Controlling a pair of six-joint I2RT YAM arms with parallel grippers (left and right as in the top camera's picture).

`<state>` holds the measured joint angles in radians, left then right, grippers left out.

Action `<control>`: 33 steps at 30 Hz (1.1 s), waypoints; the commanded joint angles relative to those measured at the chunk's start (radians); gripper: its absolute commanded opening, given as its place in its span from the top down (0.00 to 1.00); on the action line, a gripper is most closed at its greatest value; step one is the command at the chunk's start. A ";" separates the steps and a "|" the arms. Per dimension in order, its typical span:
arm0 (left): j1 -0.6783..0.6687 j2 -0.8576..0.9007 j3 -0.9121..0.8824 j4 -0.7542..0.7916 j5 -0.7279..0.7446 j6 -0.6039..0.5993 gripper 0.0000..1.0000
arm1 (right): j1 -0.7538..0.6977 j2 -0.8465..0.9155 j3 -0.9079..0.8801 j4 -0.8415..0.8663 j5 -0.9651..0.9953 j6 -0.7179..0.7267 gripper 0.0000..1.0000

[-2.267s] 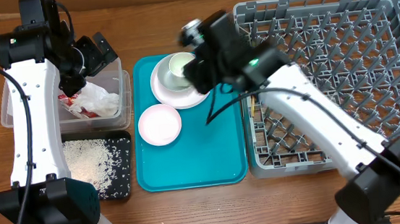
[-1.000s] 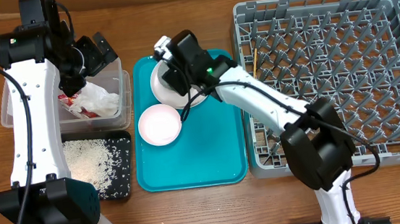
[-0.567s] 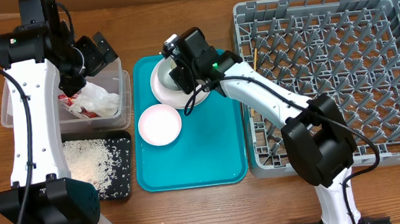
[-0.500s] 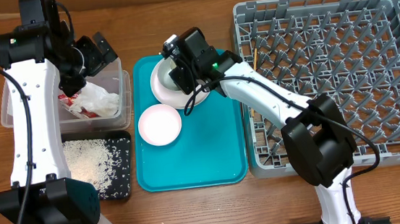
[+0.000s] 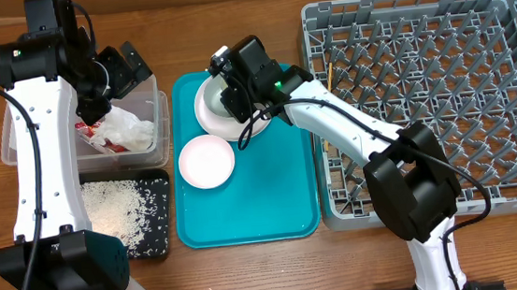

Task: Sort waste into correct bins and load items into the dishwasher
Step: 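Move right gripper to the pale green cup on the white plate and grasp its rim, then lift the pale green cup with right gripper and carry it over the rack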

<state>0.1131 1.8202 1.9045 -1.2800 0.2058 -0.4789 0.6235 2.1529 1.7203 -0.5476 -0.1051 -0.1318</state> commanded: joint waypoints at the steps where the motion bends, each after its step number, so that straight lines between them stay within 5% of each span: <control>1: -0.002 0.001 0.015 -0.001 -0.004 0.008 0.00 | 0.004 0.003 -0.001 -0.008 -0.010 0.001 0.76; 23: -0.002 0.001 0.015 -0.001 -0.004 0.008 0.00 | 0.004 0.003 0.002 -0.018 -0.009 0.002 0.96; 33: -0.002 0.001 0.015 -0.001 -0.004 0.008 0.00 | 0.003 -0.097 0.104 -0.049 -0.034 0.002 0.96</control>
<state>0.1131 1.8202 1.9045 -1.2800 0.2058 -0.4793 0.6235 2.1448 1.7599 -0.5900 -0.1101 -0.1310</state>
